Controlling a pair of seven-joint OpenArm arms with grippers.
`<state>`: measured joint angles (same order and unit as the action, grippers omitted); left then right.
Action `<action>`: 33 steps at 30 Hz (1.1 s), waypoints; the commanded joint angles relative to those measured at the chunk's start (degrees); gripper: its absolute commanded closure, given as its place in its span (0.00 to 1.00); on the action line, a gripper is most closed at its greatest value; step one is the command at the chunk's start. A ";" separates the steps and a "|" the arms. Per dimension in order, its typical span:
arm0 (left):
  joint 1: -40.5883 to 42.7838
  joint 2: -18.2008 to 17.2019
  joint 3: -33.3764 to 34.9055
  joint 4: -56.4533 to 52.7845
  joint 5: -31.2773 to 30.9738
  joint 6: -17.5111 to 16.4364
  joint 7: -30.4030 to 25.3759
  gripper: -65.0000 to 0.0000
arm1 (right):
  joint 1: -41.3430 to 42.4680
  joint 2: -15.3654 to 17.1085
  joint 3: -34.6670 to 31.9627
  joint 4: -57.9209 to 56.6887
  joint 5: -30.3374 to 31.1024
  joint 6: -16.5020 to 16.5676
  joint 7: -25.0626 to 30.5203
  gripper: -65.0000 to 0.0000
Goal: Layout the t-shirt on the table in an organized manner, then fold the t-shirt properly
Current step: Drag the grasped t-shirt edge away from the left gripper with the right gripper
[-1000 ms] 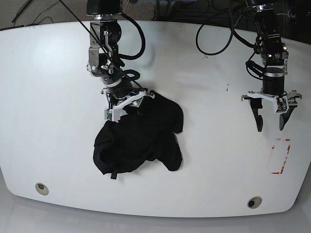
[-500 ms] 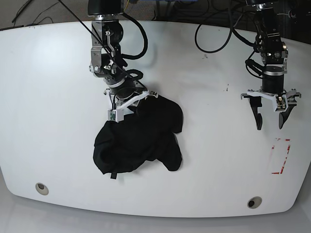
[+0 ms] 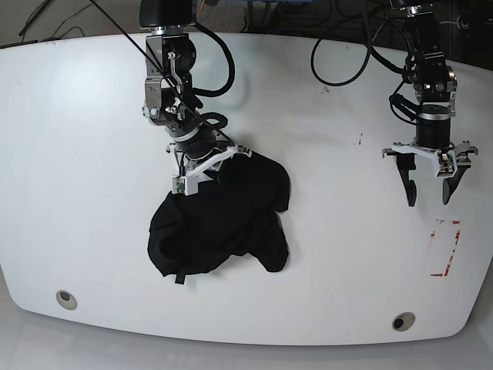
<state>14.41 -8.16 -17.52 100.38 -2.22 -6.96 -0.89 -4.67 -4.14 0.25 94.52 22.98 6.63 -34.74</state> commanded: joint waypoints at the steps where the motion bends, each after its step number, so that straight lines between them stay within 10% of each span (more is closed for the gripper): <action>1: -0.48 -0.67 -0.28 0.94 -0.20 0.15 -1.80 0.40 | 0.58 0.05 -0.12 2.40 0.89 0.62 1.20 1.00; 33: -0.39 -0.76 -0.28 0.94 -0.20 0.15 -1.80 0.40 | -9.80 4.63 4.19 19.37 0.53 -0.70 1.20 1.00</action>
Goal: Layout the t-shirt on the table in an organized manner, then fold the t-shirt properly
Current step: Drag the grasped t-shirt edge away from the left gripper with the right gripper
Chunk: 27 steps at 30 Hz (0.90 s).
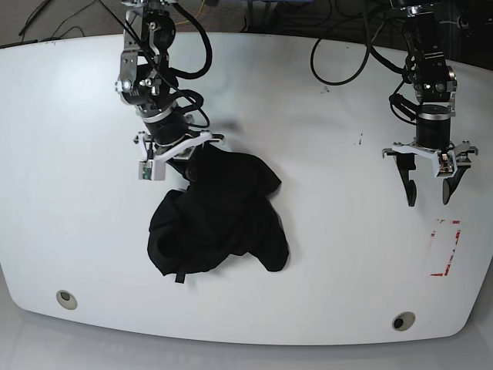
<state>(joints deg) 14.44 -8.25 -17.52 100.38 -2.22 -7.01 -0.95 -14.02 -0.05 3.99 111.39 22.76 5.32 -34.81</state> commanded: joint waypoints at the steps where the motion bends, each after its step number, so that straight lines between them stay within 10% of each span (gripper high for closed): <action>1: -0.41 -0.67 -0.28 0.94 -0.20 0.19 -1.73 0.40 | -1.32 1.15 1.15 3.20 1.02 0.52 1.27 1.00; 18: -0.41 -0.67 0.16 0.85 -0.20 0.10 -1.73 0.40 | -5.54 4.14 11.79 4.34 1.28 0.88 1.44 1.00; 27: -0.41 -0.76 1.65 0.76 -0.11 0.10 -1.73 0.40 | -4.75 10.12 14.60 4.34 11.04 0.52 1.44 1.00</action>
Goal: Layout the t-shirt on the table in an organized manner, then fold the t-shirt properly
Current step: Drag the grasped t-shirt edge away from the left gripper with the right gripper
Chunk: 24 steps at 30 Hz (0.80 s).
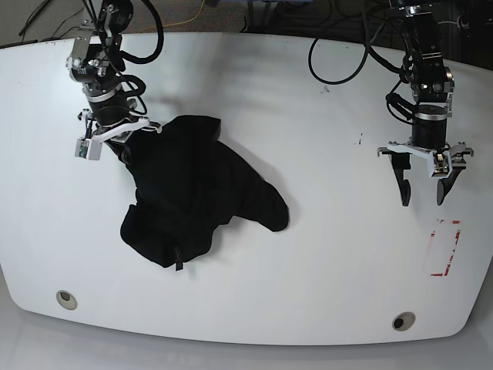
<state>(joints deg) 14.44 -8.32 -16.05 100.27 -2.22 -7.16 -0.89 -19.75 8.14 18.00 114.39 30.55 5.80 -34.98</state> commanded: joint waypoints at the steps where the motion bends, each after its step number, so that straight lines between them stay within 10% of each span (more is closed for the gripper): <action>1: -0.41 -0.69 0.36 0.87 -0.11 0.26 -1.80 0.40 | 1.42 2.54 1.03 1.35 4.49 -0.04 1.62 1.00; 24: -0.50 -3.16 6.25 0.87 -0.11 0.26 -1.80 0.40 | 13.46 14.14 3.50 1.17 11.43 0.39 1.62 1.00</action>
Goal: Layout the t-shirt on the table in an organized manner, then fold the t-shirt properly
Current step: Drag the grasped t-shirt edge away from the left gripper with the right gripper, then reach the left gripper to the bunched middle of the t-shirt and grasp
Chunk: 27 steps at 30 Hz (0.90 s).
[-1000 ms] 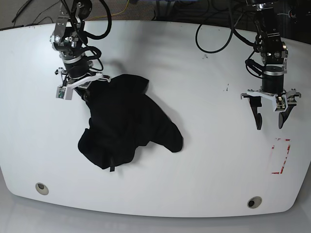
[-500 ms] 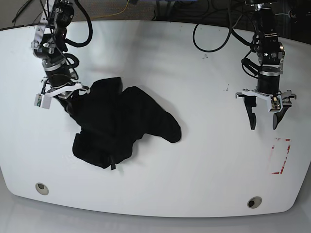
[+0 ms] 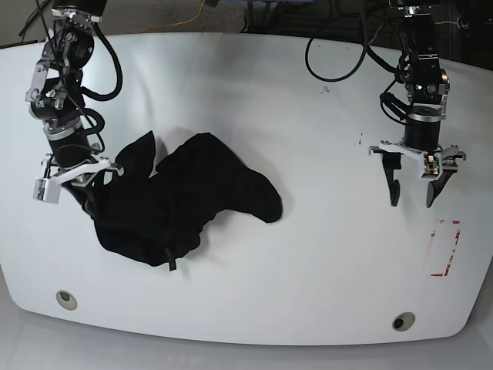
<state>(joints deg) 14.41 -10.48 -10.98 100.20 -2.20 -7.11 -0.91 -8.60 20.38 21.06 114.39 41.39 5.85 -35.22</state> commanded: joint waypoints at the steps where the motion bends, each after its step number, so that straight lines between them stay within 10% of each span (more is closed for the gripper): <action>1: -0.48 -1.34 2.15 0.94 -0.13 0.21 -1.77 0.40 | 3.37 2.61 0.44 1.08 0.59 0.35 1.86 1.00; 27: -2.68 -1.26 18.50 0.94 -0.40 0.13 -1.86 0.39 | 19.81 13.95 -1.94 0.12 0.06 0.35 1.77 1.00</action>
<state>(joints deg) 12.97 -11.60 6.15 100.09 -2.24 -7.07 -0.84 8.97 32.88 19.57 114.19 41.15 5.98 -35.62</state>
